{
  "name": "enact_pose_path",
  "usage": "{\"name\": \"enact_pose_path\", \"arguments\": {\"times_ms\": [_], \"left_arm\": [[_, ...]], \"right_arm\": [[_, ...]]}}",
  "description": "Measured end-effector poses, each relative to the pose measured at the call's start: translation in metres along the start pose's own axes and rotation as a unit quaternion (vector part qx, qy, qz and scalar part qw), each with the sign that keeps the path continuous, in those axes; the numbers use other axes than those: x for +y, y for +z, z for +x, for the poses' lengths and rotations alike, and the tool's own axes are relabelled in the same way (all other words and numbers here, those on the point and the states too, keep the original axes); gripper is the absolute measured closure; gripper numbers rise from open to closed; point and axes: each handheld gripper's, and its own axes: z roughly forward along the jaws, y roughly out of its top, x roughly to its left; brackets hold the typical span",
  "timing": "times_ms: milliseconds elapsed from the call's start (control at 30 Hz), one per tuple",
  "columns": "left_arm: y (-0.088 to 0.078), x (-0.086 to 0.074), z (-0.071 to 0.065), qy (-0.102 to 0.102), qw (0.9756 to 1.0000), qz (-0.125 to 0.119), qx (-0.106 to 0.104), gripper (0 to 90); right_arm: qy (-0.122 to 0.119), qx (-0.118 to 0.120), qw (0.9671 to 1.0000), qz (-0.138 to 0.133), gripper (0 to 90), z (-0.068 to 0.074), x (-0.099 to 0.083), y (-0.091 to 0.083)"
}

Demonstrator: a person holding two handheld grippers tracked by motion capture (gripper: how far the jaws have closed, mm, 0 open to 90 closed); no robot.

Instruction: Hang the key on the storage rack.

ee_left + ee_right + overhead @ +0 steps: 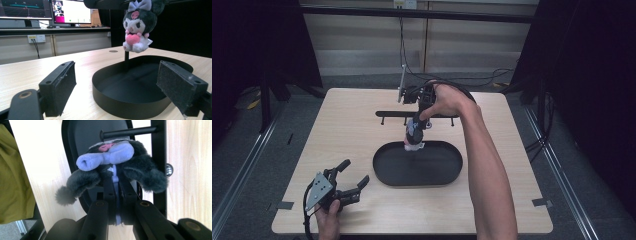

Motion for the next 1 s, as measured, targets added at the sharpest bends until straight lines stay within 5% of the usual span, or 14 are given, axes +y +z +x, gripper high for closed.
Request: {"name": "enact_pose_path", "arguments": {"times_ms": [1000], "left_arm": [[-0.0001,-0.0002,-0.0001,-0.001,1.0000,-0.001,-0.001,15.3]], "right_arm": [[-0.003,-0.016,0.9995,-0.028,75.4,0.0045,-0.0087,-0.0043]]}}
